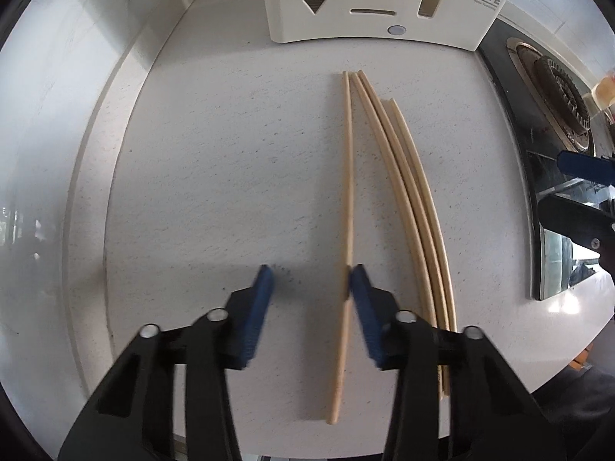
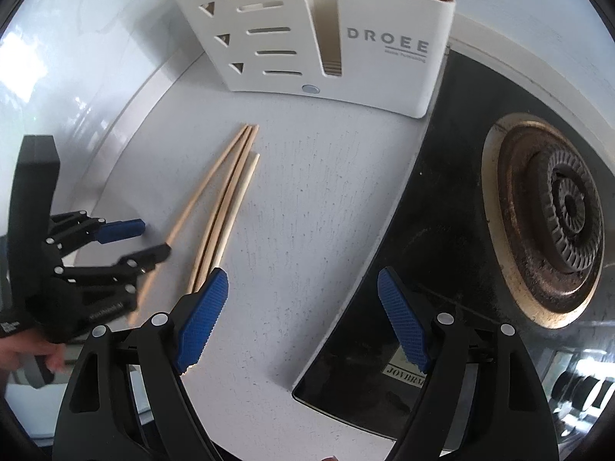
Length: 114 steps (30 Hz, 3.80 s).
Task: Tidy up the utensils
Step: 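Lower the left tool around a pale chopstick and close it, then lower the right tool onto another pale chopstick and close it, then lift both pale chopsticks upright and carry them over the white holder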
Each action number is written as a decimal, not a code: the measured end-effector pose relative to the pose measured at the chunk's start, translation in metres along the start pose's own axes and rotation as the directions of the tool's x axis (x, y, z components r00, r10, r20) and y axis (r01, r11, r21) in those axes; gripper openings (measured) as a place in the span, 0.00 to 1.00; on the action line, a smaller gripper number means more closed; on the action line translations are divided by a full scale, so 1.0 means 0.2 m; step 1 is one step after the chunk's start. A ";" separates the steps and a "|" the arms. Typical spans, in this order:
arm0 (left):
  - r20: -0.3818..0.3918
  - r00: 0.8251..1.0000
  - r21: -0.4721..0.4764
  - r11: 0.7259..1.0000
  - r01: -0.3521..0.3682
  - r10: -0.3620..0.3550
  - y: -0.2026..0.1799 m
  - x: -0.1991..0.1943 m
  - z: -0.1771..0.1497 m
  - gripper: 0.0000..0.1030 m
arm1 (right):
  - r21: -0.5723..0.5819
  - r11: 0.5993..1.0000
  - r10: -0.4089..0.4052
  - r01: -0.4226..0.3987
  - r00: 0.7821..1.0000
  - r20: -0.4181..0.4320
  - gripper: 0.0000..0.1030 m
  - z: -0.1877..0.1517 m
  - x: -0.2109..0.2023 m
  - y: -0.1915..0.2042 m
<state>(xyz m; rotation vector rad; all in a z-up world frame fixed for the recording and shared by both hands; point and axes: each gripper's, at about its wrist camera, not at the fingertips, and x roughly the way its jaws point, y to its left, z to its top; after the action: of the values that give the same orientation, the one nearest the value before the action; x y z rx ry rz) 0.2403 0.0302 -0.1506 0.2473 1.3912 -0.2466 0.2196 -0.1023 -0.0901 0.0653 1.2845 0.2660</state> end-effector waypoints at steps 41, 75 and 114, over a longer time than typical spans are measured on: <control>0.107 0.993 -0.038 0.998 0.045 -0.040 0.32 -0.22 -0.14 0.06 | -0.027 0.991 -0.134 0.131 0.964 -0.229 0.78 0.22 0.34 0.37; 0.073 0.996 -0.086 0.995 0.058 -0.052 0.27 -0.16 -0.08 0.06 | -0.077 0.983 -0.182 0.165 0.898 -0.400 0.12 0.41 0.50 0.49; -0.062 0.991 -0.192 0.976 0.106 -0.120 0.29 -0.08 -0.11 0.06 | -0.013 1.000 -0.013 0.008 0.926 -0.378 0.05 0.33 0.41 0.32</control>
<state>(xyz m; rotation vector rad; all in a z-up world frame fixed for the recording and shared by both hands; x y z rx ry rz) 0.2359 0.0934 -0.1371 0.0199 1.4934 -0.2000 0.2927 -0.0149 -0.1354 -0.0036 1.6680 0.2853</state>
